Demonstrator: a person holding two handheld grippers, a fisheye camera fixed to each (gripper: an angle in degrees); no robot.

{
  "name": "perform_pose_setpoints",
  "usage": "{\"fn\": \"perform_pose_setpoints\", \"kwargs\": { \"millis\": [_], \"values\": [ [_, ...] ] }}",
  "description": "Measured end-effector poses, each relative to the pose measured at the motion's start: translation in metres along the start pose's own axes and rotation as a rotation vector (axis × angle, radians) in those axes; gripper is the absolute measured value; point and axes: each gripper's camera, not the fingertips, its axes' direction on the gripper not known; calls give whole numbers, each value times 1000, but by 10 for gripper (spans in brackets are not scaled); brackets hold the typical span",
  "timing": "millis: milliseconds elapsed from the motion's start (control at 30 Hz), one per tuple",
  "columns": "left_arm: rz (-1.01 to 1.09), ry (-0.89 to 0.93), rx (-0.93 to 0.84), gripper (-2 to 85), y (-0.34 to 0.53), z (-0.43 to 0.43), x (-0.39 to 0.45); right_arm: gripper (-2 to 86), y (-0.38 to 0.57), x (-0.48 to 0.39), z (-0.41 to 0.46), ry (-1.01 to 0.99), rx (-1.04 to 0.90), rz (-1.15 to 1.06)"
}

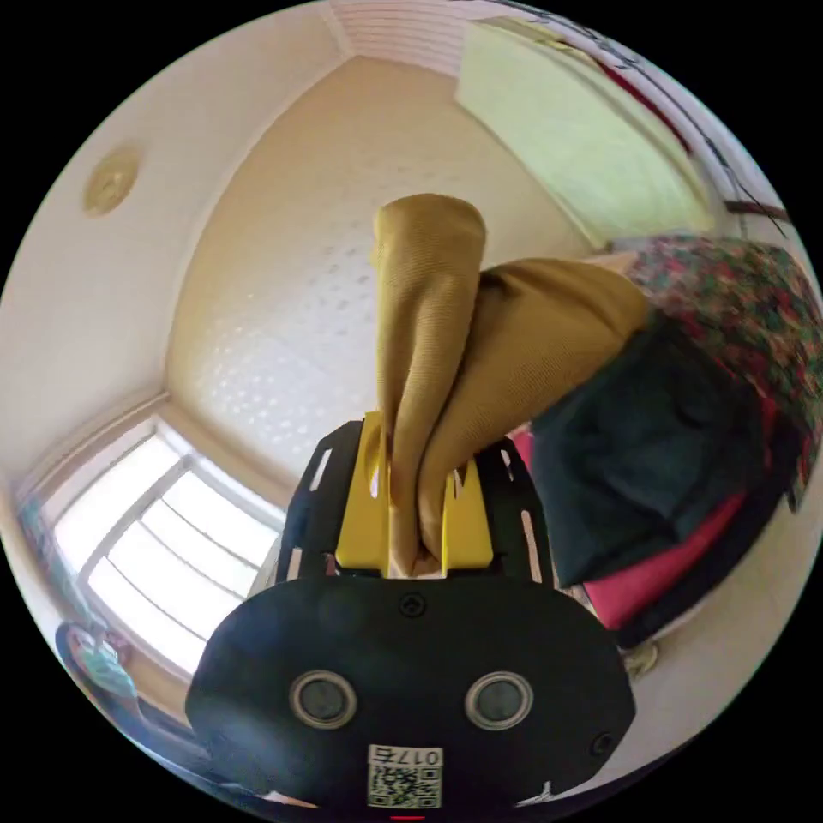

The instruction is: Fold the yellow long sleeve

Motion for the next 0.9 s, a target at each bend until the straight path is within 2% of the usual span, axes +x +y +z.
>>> {"fn": "perform_pose_setpoints", "kwargs": {
  "millis": [33,67,167,233,300,433,567,633,733,800,900],
  "values": [
    [-3,-14,-3,56,0,-2,0,51,32,38,-9,150,54,138],
    [-1,-26,-4,56,-1,-2,1,45,49,53,-13,216,76,178],
    [46,-141,-8,52,-5,-8,10,24,132,85,-11,336,83,70],
    [79,-302,1,50,-12,-19,16,18,187,84,19,373,-22,-26],
    [84,-435,34,49,-15,-35,16,20,226,69,53,352,-132,-97],
    [5,-676,131,51,-17,-91,-10,40,300,5,138,259,-399,-374],
    [-156,-777,181,82,-10,-152,-47,67,346,-48,207,271,-513,-522],
    [-260,-803,218,101,2,-197,-67,72,392,-75,254,228,-595,-651],
    [-334,-868,305,103,26,-255,-77,78,455,-85,307,242,-722,-717],
    [-350,-936,339,101,41,-283,-81,83,493,-83,326,230,-775,-740],
    [-347,-1032,298,98,62,-302,-98,77,541,-81,321,330,-610,-856]
  ]
}}
